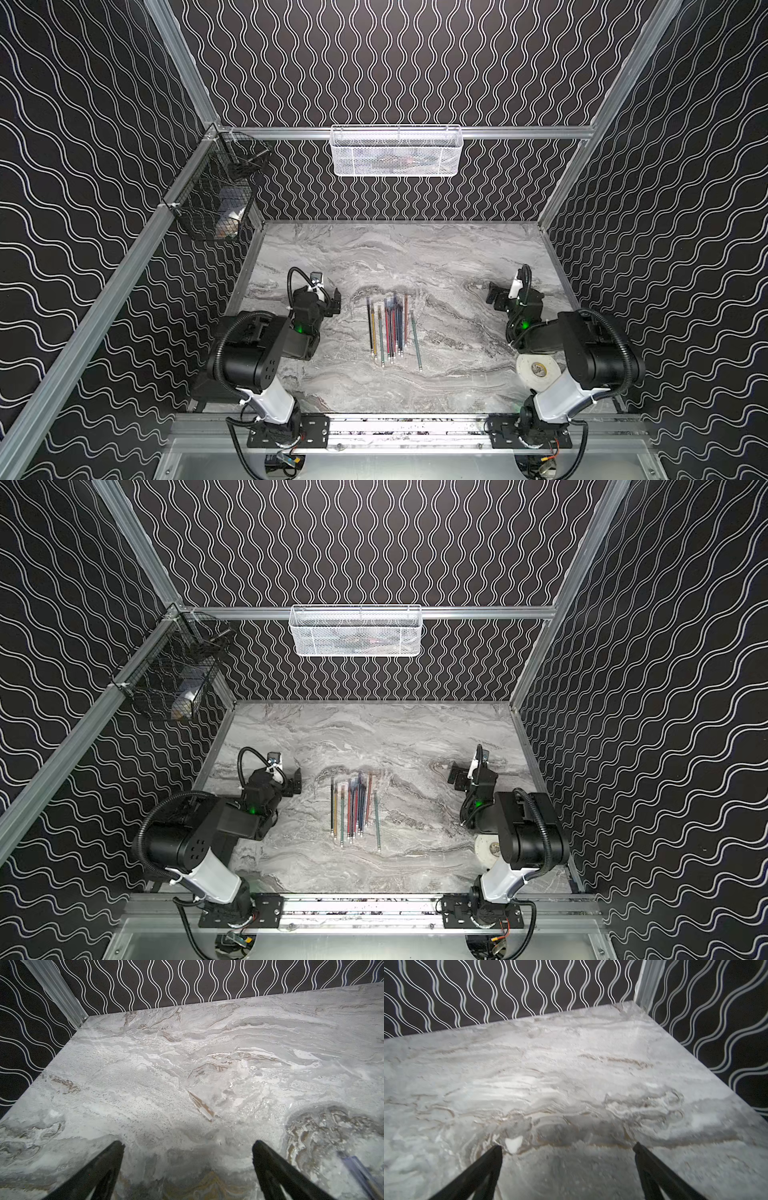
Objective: Remove the protective cover of the pencils
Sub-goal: Pick up the pencil from the center of the board.
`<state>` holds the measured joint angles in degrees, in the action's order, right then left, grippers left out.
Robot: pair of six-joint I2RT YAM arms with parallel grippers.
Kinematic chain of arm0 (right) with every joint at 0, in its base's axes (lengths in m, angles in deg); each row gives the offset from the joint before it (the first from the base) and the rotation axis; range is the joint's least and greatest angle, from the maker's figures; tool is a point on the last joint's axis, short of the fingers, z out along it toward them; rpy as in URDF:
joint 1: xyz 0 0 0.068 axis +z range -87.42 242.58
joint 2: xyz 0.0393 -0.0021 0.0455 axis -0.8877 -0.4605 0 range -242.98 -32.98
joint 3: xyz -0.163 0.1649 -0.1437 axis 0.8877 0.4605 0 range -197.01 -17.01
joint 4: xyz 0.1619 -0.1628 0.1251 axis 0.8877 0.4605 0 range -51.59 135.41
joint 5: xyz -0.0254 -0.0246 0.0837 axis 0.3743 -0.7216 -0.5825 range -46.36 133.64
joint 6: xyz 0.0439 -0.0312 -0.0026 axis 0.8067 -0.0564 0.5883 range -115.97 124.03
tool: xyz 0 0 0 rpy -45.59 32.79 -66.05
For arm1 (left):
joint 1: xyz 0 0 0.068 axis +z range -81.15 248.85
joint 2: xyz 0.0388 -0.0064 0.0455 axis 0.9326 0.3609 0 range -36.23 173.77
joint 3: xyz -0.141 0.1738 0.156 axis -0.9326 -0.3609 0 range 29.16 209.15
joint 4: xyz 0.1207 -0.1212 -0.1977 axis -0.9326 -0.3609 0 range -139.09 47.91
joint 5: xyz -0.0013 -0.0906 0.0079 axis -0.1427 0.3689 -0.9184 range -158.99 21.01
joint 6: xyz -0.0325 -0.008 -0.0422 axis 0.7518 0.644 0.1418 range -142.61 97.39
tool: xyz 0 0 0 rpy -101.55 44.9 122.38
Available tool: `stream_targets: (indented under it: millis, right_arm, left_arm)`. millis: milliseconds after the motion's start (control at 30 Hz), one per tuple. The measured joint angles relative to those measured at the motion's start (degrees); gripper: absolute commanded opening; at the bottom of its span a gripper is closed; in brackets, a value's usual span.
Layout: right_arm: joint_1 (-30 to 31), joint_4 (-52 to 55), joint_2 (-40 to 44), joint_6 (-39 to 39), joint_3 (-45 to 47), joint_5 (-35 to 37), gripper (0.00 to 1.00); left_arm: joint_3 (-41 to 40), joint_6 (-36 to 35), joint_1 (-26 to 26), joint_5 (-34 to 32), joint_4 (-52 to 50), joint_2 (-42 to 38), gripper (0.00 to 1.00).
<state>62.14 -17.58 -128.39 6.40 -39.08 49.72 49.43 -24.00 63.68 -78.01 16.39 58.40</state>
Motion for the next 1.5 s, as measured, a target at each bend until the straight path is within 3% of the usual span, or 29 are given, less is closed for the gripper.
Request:
stream_targets:
  millis: [900, 1000, 1167, 1300, 1400, 1500]
  right_arm:
    - [-1.22, 1.86, -0.07, 1.51, -1.44, -1.36, 0.99]
    - [0.37, 1.79, 0.94, 1.66, -0.48, 3.10, 0.99]
    - [6.05, -5.29, 2.27, 0.35, 5.66, 12.24, 0.99]
    - [17.16, -3.39, 7.63, -6.84, 1.97, 20.94, 0.99]
    - [20.79, -0.04, 17.09, -5.68, -1.42, 26.23, 0.99]
    - [20.50, 16.87, 28.35, 5.29, -7.72, 26.93, 0.99]
  left_arm:
    - [0.83, 0.26, 1.51, 0.42, -1.11, 0.00, 1.00]
    - [0.81, 0.26, 1.11, 0.04, -2.64, -1.25, 1.00]
    - [3.91, 0.46, -6.29, -8.37, -11.52, -15.96, 1.00]
    - [7.19, 7.56, -10.95, -12.00, -16.13, -23.96, 1.00]
    - [9.40, 11.76, -15.45, -7.28, -16.83, -23.21, 1.00]
    - [15.65, 14.43, -20.35, -2.47, -23.91, -20.55, 1.00]
